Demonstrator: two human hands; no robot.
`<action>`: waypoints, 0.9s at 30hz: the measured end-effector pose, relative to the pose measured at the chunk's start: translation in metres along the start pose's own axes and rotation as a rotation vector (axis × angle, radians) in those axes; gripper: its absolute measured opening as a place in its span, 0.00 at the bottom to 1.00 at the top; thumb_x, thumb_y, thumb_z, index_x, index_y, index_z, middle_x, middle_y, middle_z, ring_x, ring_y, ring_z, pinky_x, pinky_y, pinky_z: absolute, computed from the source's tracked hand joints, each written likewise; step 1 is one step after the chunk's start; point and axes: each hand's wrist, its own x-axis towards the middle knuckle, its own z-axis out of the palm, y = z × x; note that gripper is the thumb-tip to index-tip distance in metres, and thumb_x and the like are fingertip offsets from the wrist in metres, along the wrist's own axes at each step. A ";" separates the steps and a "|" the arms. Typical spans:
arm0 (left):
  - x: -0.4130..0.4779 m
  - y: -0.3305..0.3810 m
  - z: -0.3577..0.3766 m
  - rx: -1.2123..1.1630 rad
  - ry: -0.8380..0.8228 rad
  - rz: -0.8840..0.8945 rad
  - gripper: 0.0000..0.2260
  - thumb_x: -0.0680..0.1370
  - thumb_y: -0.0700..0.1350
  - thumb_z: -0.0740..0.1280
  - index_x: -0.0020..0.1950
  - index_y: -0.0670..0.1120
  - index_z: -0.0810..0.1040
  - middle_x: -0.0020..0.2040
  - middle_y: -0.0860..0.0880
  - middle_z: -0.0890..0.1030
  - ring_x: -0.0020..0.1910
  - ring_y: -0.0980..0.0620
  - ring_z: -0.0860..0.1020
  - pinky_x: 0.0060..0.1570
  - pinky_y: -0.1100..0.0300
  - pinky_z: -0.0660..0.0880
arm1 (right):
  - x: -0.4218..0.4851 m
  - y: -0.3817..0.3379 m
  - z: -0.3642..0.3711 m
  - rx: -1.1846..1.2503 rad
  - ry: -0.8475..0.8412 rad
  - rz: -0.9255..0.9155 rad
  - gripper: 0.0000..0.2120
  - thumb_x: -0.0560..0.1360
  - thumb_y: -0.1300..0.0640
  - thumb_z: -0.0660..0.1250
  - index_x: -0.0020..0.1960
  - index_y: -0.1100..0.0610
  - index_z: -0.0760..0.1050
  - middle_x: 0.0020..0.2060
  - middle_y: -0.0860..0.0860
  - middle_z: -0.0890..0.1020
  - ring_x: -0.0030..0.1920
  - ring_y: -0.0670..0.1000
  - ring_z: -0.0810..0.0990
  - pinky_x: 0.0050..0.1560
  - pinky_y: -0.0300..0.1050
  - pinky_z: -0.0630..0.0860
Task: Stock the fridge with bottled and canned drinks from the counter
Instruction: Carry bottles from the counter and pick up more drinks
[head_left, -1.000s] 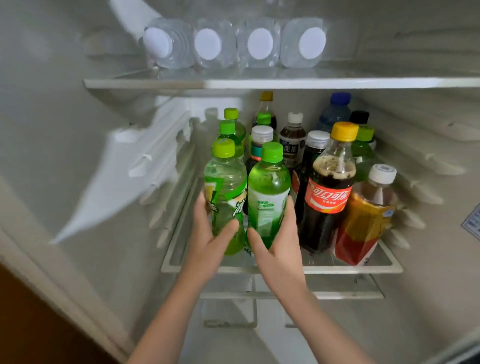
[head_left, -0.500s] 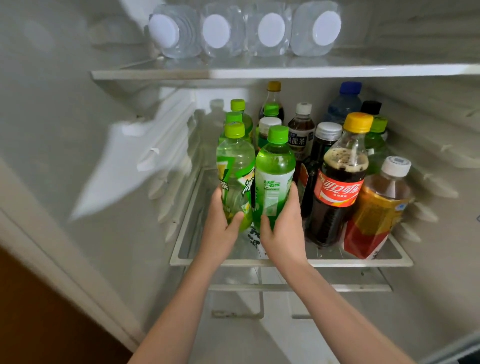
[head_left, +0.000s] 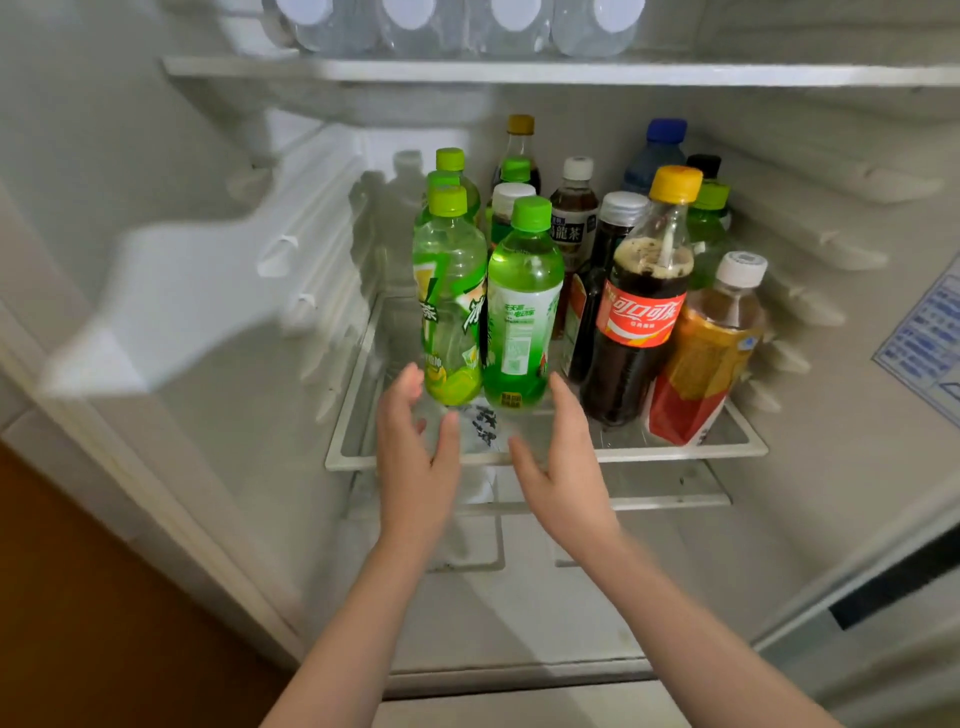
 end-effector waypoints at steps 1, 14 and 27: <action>-0.013 0.001 -0.005 -0.032 -0.007 0.000 0.24 0.75 0.45 0.63 0.67 0.66 0.62 0.61 0.66 0.70 0.62 0.60 0.71 0.60 0.59 0.72 | -0.012 0.004 -0.004 -0.042 -0.003 -0.019 0.29 0.75 0.63 0.65 0.72 0.54 0.57 0.69 0.41 0.63 0.68 0.34 0.58 0.66 0.22 0.50; -0.175 -0.059 -0.015 0.027 -0.679 -0.359 0.19 0.78 0.42 0.65 0.58 0.66 0.68 0.45 0.63 0.79 0.45 0.63 0.77 0.43 0.75 0.70 | -0.209 0.095 -0.049 -0.466 -0.120 0.333 0.15 0.71 0.68 0.68 0.56 0.62 0.77 0.49 0.54 0.80 0.48 0.57 0.79 0.48 0.44 0.73; -0.353 -0.160 -0.053 0.743 -1.749 -0.913 0.07 0.78 0.49 0.58 0.45 0.47 0.72 0.44 0.46 0.73 0.34 0.52 0.69 0.31 0.62 0.62 | -0.511 0.105 -0.055 -0.313 -0.447 1.642 0.18 0.78 0.52 0.58 0.66 0.54 0.70 0.62 0.51 0.77 0.62 0.51 0.74 0.59 0.40 0.69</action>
